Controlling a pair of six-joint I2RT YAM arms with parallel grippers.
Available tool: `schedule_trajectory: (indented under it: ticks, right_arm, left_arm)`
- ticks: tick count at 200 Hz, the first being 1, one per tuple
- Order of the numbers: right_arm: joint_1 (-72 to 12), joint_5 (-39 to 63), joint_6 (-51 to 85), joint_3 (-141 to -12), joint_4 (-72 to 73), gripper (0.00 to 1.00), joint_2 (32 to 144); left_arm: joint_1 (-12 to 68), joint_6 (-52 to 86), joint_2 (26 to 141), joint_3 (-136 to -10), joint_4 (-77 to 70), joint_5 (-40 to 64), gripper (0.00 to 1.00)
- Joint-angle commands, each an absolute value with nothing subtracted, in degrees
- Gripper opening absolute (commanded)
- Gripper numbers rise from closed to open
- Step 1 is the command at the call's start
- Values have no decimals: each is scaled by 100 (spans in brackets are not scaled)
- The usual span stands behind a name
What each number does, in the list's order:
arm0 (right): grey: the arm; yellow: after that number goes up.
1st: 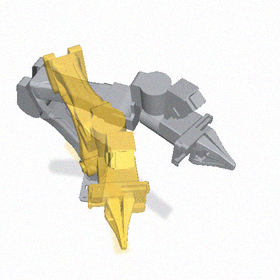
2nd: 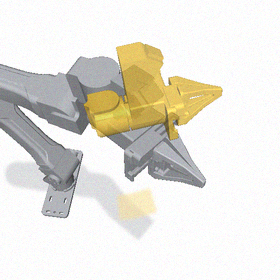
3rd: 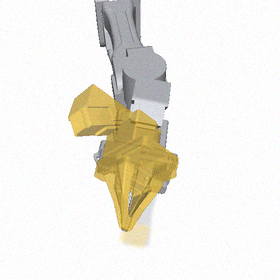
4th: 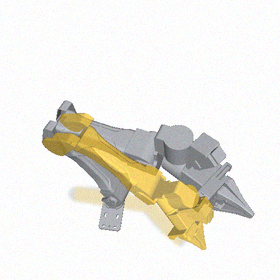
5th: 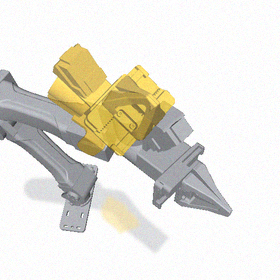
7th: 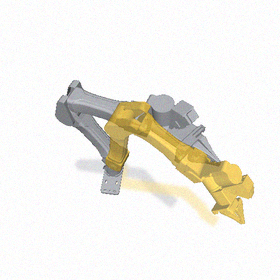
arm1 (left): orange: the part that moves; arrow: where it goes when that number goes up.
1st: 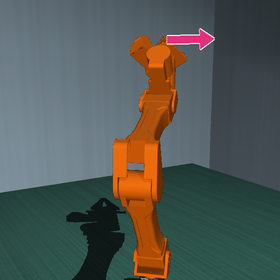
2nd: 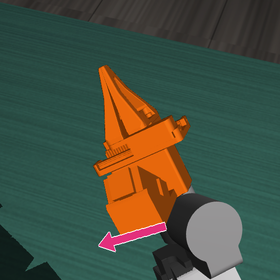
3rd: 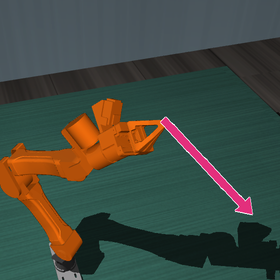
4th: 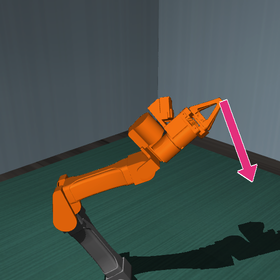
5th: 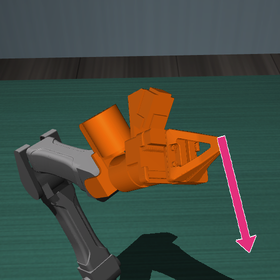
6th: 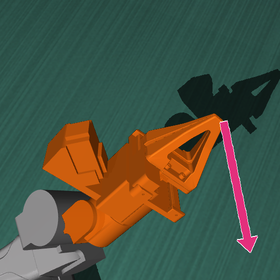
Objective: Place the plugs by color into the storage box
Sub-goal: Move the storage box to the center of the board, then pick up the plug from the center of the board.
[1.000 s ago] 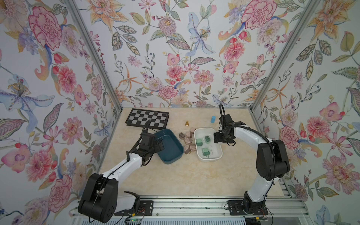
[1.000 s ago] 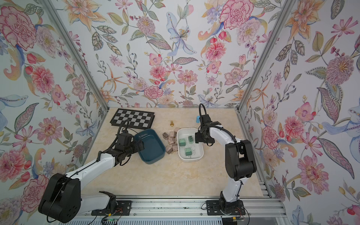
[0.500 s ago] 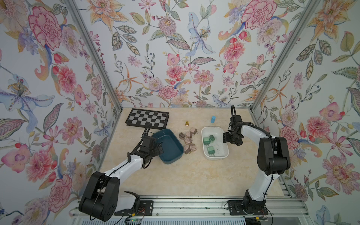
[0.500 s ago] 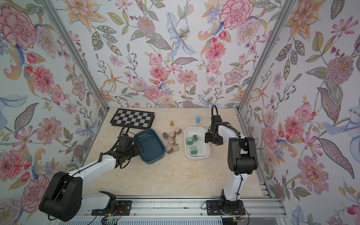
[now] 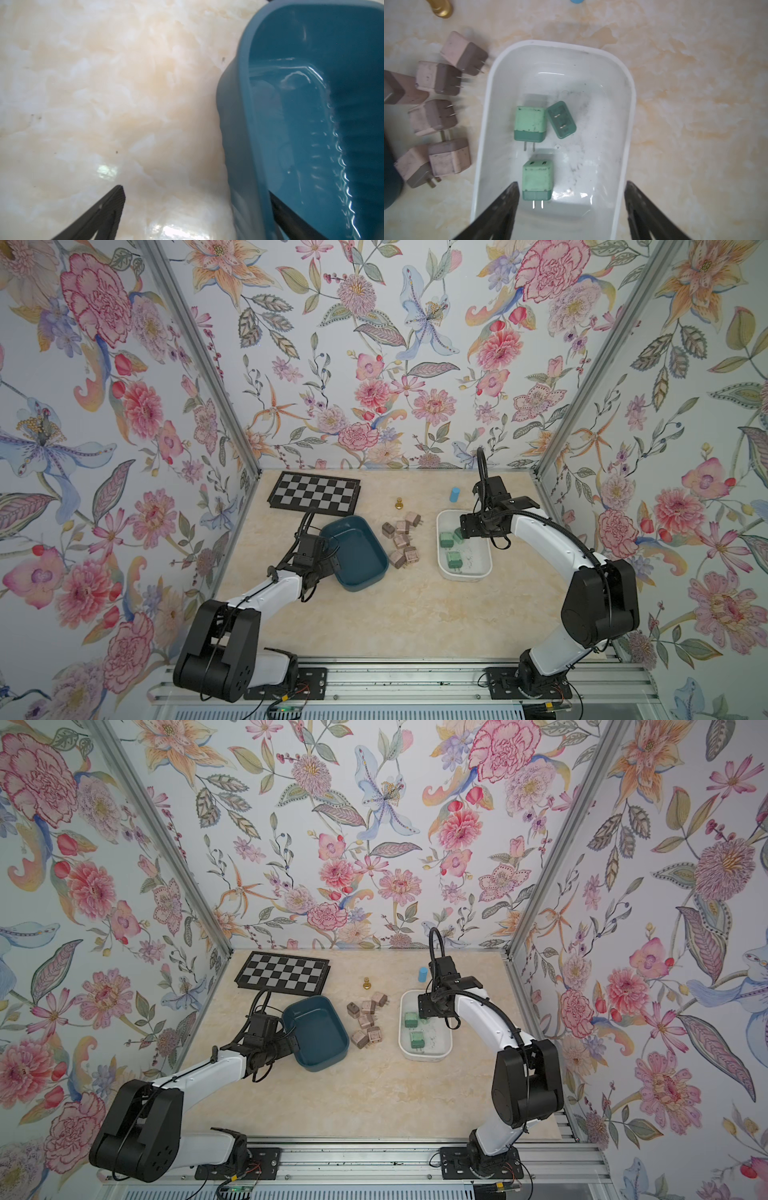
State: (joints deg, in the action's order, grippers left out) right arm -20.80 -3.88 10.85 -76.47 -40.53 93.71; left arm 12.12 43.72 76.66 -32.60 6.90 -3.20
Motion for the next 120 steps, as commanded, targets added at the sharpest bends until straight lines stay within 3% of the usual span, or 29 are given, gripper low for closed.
schedule_trajectory:
  ticks: [1,51,120]
  right_arm:
    - [-2738,-431,1428,-7916,-4342,81,9458]
    - [-4029,-343,1711,-8746,-4342,81,10745]
    - [-4057,-342,1733,-9218,-4307,71,11773]
  left_arm:
    - [800,4122,7360,-3130,931,-397,99]
    - [421,3970,6877,-3068,1081,-235,99]
    - [420,3935,6726,-2780,891,74,100]
